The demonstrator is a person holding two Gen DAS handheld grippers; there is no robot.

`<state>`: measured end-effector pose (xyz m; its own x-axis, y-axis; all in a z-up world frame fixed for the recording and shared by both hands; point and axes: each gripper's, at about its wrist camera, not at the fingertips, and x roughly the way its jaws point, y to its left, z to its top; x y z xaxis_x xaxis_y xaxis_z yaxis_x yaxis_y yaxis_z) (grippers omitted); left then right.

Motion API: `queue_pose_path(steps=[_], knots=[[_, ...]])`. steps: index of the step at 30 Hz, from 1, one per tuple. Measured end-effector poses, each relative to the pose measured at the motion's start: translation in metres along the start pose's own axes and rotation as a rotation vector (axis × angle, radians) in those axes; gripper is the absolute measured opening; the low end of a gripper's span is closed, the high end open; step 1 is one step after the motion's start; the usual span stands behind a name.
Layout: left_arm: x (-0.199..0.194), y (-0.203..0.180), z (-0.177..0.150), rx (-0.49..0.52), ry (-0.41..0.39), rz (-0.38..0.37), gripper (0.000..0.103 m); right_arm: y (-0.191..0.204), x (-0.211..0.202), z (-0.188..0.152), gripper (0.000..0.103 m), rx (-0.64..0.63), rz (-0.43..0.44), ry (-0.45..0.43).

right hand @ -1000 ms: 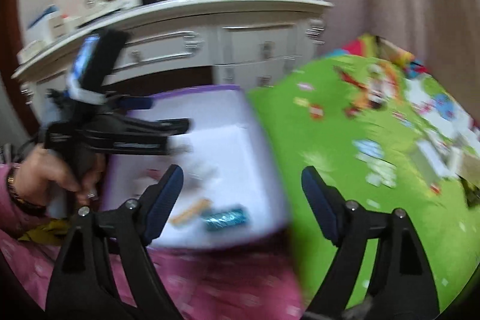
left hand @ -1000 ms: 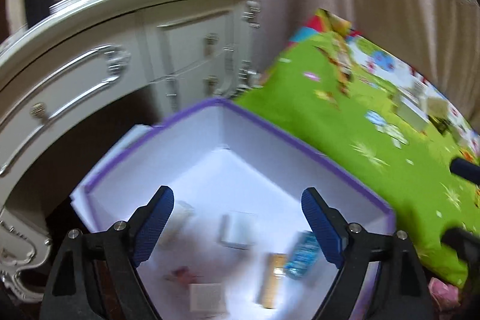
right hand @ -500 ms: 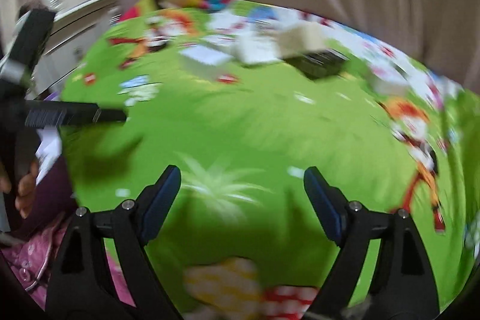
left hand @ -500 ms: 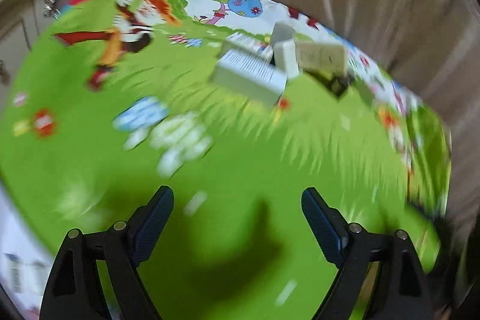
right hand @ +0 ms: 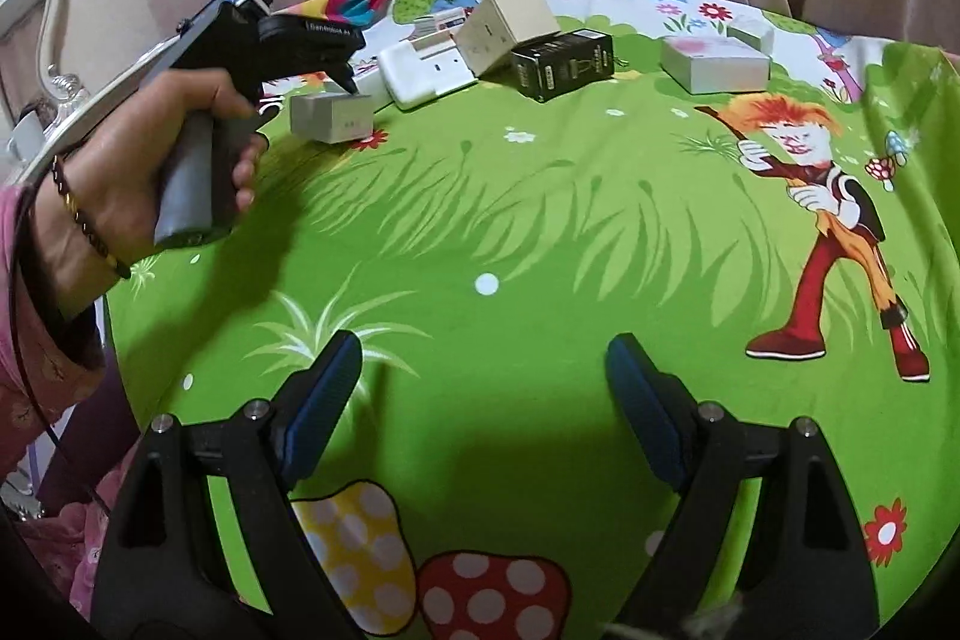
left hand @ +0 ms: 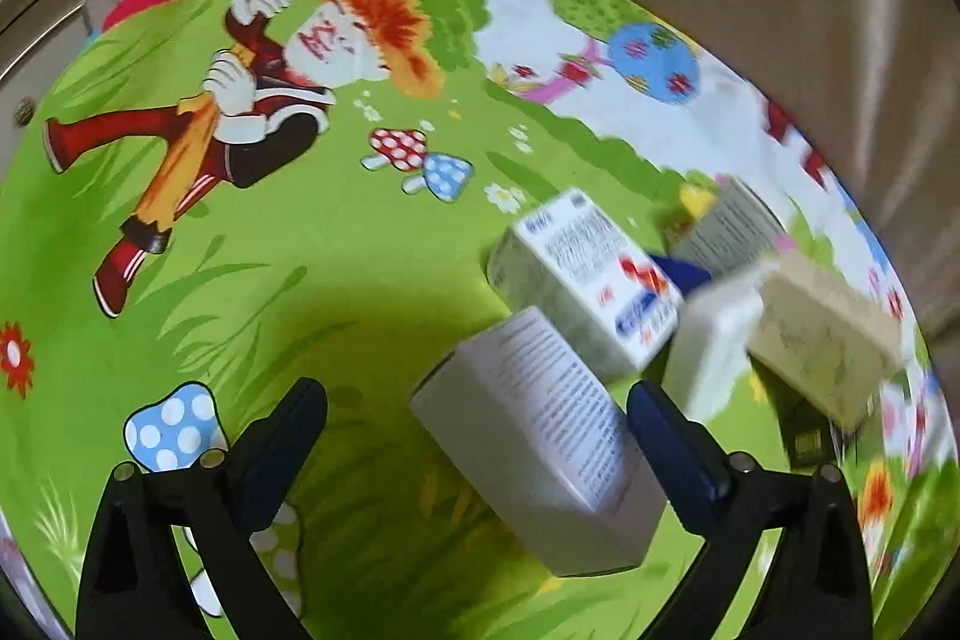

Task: Organize rigid objects
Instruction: 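Grasp a white medicine box with the left tool while the right tool grasps a black barcode box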

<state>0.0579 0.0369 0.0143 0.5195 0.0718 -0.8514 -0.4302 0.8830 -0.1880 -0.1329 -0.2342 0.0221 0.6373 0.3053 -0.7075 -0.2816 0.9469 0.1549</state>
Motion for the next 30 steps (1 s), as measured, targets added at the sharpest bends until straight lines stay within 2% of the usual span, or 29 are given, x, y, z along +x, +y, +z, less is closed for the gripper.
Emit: queue_pose_path(steps=[3,5,6,10,12,13,15,16,17,20,23,24,25,27,30], knots=[[-0.009,0.009,-0.009,0.034,-0.021,-0.045,0.102,-0.002,0.004,0.001,0.086,0.019,0.004,0.008],[-0.006,0.017,-0.005,0.004,0.011,-0.103,0.102,-0.003,0.006,0.001,0.086,0.022,0.001,0.019],[-0.003,0.016,-0.001,-0.006,0.024,-0.104,0.102,-0.003,0.005,0.0,0.086,0.02,-0.002,0.021],[0.001,-0.001,-0.002,0.044,0.032,-0.073,0.102,0.001,0.008,0.001,0.086,0.0,-0.022,0.028],[0.011,-0.012,-0.008,0.107,0.058,-0.015,0.102,0.001,0.01,0.001,0.086,0.001,-0.021,0.035],[0.012,-0.015,-0.012,0.13,0.044,0.005,0.102,0.001,0.01,0.001,0.086,0.003,-0.019,0.036],[0.005,-0.011,-0.022,0.135,-0.004,-0.019,0.1,0.0,0.008,0.0,0.086,0.005,-0.006,0.031],[0.0,-0.006,-0.026,0.139,-0.031,-0.034,0.093,0.0,0.007,0.0,0.086,0.004,0.002,0.029],[-0.005,-0.001,-0.03,0.161,-0.059,-0.072,0.081,-0.001,0.005,-0.001,0.086,0.004,0.019,0.02],[-0.014,0.004,-0.033,0.264,-0.079,-0.157,0.06,-0.001,0.007,0.001,0.086,0.017,0.02,0.054],[-0.017,0.009,-0.041,0.418,-0.129,-0.234,0.061,0.0,0.015,0.017,0.086,0.025,0.03,0.085],[-0.011,0.011,-0.041,0.426,-0.078,-0.257,0.06,0.002,0.021,0.026,0.086,0.015,0.018,0.087],[-0.012,0.012,-0.04,0.431,-0.087,-0.266,0.06,0.004,0.032,0.041,0.087,0.001,-0.026,0.087],[-0.011,0.016,-0.037,0.411,-0.082,-0.28,0.06,0.004,0.054,0.064,0.087,-0.004,-0.055,0.089],[-0.01,0.012,-0.039,0.429,-0.082,-0.267,0.064,-0.003,0.112,0.107,0.089,0.048,-0.095,0.129]])
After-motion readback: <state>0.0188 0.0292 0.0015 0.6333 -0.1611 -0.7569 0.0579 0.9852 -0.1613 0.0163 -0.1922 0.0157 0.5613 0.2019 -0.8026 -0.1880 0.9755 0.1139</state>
